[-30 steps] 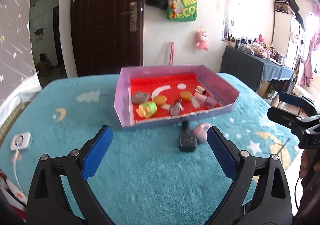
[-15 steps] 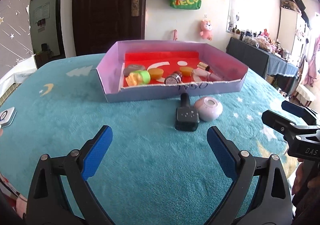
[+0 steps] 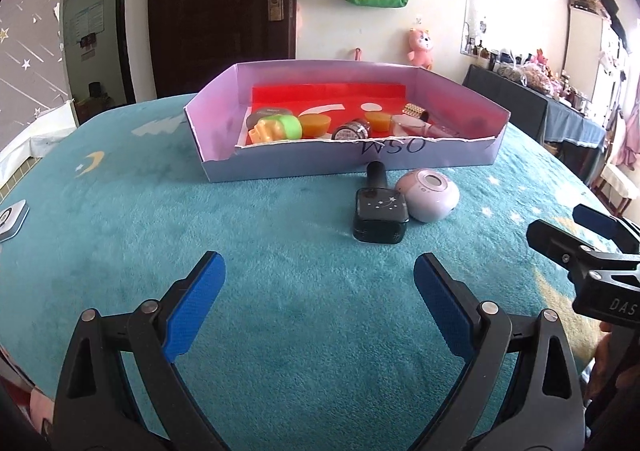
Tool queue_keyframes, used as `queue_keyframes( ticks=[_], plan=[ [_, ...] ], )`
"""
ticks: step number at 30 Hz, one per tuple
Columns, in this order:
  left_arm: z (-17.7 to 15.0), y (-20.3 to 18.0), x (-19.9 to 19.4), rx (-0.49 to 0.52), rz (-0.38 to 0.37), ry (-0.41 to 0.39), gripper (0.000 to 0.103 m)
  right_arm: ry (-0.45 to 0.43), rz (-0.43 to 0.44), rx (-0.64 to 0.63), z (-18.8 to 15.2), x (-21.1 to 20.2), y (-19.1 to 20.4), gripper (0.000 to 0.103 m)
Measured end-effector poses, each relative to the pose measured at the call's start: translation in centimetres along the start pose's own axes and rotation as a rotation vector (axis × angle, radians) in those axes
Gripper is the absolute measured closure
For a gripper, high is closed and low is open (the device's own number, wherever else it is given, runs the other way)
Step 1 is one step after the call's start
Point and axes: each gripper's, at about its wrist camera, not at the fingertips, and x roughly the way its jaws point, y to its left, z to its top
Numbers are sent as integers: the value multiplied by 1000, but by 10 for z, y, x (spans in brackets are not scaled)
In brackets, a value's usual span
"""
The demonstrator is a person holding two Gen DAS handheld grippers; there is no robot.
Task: Organize rigid objects
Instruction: 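Withdraw both tools from the box toward the black bottle and pink compact, then close the left gripper on the black nail polish bottle while the right gripper grasps the pink compact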
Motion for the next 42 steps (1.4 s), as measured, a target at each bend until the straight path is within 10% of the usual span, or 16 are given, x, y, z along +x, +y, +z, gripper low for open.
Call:
queue_keyframes(
  ticks=[42],
  plan=[
    [37,-9,35,44,-48,141,7,29,10,-5,27,9,-7,0]
  ],
)
